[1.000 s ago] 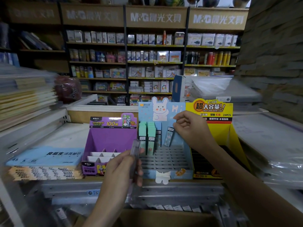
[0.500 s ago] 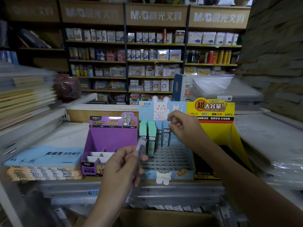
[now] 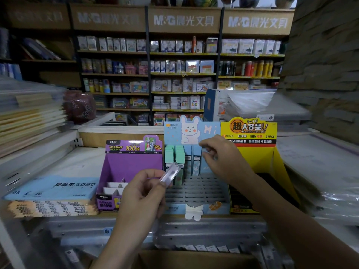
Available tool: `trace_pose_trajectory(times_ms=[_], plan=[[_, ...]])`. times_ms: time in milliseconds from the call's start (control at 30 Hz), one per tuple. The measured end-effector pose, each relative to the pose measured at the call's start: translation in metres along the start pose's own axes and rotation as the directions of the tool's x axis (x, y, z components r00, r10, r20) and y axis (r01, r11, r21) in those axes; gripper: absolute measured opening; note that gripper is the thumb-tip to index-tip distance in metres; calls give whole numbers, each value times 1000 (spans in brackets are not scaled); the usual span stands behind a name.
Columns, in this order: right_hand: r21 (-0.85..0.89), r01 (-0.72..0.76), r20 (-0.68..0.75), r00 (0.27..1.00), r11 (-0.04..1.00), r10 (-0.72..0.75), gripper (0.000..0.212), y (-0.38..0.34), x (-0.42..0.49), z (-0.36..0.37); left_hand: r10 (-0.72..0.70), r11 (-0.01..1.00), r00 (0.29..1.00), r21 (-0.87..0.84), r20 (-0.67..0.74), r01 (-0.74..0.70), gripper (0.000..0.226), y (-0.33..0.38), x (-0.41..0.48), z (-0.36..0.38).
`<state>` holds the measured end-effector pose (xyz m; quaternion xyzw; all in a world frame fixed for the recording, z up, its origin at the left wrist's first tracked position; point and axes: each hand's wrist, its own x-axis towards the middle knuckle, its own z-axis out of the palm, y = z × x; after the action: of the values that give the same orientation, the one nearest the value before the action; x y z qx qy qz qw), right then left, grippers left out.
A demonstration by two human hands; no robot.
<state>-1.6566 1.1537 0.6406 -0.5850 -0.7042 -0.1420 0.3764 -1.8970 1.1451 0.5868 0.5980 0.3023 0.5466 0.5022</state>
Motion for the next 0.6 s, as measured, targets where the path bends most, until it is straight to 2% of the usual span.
trace_pose_trajectory(times_ms=[167, 333, 467, 600], plan=[[77, -147, -158, 975, 986, 158, 15, 5, -29, -21, 84, 991, 995, 95, 57, -89, 16, 17, 5, -9], [-38, -307, 12, 951, 951, 308, 4, 24, -69, -43, 86, 971, 990, 214, 116, -109, 26, 32, 12, -9], [-125, -343, 85, 931, 931, 354, 22, 35, -98, -49, 75, 936, 973, 321, 220, -145, 30, 45, 21, 2], [-173, -337, 99, 929, 926, 356, 32, 35, -111, -49, 107, 866, 945, 439, 308, -241, 23, 56, 38, 16]])
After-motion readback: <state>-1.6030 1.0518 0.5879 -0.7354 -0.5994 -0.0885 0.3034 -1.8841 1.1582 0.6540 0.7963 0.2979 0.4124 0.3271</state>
